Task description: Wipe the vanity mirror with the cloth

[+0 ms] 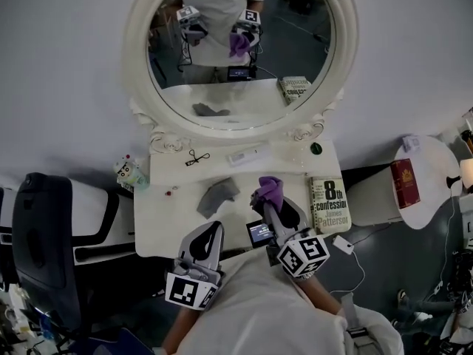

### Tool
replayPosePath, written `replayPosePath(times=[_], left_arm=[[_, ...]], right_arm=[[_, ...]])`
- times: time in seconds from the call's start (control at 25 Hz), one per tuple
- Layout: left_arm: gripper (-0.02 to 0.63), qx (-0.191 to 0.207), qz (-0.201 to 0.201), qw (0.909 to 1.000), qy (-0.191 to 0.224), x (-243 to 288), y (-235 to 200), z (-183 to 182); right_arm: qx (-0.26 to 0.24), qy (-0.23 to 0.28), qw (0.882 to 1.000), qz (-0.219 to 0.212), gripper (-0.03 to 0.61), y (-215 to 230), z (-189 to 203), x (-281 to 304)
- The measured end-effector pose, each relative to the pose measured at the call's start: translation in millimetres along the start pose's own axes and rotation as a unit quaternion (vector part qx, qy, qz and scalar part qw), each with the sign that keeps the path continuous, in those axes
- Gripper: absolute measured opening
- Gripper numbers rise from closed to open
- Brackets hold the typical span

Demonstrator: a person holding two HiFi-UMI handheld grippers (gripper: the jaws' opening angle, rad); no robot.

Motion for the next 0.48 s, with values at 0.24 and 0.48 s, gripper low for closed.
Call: replayPosePath(times=[0.24, 0.48], left_arm=[[0.008, -0.003, -0.020, 0.9998, 0.003, -8, -5, 1], [0.008, -0.008, -0.024, 0.9997, 0.003, -5, -6, 1]], right_arm=[[-0.013, -0.016, 1.000, 0.018, 0.114, -1, 0, 9], [-0.013, -0.037, 0.999, 0.036, 0.126, 8, -3, 29]])
Point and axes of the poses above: the fingertips, and each gripper's own axes: x forward along the fingers, y to its right, z out of its underside, the point moved 9 cm from there along -x, backward along the fingers, and after that the axes turned 8 degrees about -y, right-handed, at the moved point
